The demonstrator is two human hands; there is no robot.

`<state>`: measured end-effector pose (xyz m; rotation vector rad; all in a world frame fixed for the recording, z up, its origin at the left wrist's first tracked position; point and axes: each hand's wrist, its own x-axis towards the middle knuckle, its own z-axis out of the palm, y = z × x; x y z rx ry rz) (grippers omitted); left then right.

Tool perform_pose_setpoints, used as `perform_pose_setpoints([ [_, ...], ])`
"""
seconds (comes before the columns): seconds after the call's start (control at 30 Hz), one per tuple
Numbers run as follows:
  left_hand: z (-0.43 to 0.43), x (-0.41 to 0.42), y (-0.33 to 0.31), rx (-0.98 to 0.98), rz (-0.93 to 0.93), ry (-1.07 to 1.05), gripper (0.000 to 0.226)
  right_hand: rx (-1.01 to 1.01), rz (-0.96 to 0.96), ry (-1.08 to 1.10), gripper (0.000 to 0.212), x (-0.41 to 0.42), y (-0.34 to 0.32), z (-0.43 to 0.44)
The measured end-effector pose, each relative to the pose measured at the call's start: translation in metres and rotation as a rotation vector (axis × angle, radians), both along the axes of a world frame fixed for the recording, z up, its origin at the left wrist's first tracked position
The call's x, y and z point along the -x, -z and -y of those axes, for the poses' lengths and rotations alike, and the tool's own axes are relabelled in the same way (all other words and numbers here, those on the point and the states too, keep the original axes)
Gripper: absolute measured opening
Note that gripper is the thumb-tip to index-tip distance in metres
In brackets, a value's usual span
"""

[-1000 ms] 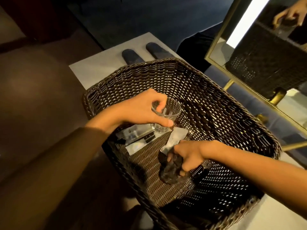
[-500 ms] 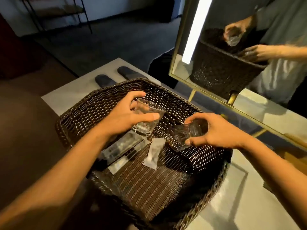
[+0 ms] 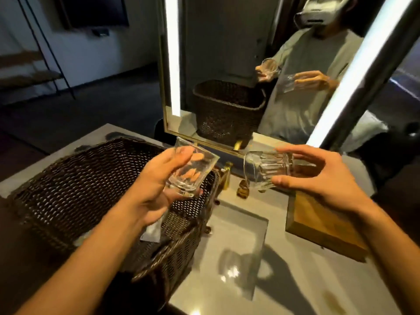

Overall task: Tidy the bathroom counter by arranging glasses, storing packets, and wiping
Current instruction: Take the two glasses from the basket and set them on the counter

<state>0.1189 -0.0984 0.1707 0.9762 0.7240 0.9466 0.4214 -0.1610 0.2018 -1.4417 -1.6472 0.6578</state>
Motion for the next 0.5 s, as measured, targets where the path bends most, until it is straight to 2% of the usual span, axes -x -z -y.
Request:
perform_pose_setpoints([
  [0.2, 0.07, -0.102, 0.007, -0.059, -0.014, 0.11, 0.035, 0.001, -0.056, 0.166, 0.068, -0.082, 0.006, 0.107],
  [0.27, 0.092, -0.131, 0.012, -0.069, -0.02, 0.125, 0.039, 0.004, -0.065, 0.229, 0.069, -0.106, 0.01, 0.141],
  [0.4, 0.136, -0.188, 0.027, -0.08, -0.052, 0.146, 0.063, 0.016, -0.085, 0.351, 0.069, -0.152, 0.019, 0.209],
  [0.5, 0.161, -0.221, 0.033, -0.1, -0.101, 0.148, 0.057, 0.025, -0.048, 0.437, 0.069, -0.183, 0.027, 0.246],
])
